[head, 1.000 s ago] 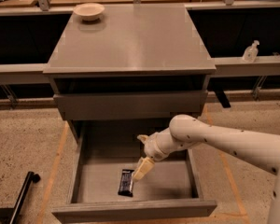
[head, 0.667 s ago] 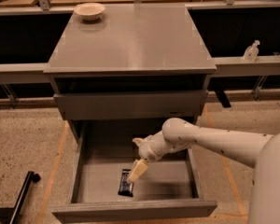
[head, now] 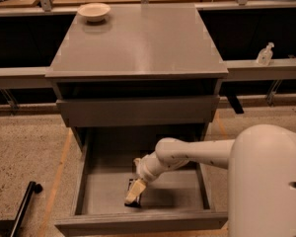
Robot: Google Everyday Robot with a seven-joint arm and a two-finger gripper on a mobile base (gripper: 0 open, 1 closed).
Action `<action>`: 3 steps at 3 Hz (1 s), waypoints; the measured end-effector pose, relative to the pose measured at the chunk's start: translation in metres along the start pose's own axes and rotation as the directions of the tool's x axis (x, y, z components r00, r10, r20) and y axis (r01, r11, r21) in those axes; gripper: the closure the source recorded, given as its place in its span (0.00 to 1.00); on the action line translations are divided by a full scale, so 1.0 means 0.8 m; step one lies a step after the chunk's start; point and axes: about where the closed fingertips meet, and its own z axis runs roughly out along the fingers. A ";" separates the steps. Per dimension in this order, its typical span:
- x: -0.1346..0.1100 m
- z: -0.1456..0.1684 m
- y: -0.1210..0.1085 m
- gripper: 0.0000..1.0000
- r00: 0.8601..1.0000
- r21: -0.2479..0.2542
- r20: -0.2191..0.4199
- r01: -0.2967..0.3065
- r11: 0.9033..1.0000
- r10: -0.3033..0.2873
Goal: Pick rxbar blueberry from middle drawer and place on counter
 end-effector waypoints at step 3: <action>0.054 0.074 0.034 0.26 0.982 0.007 -0.139 -0.132 0.991 0.132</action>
Offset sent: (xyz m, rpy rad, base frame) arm -0.0323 0.0175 -0.0835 -0.1417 0.1262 -0.0633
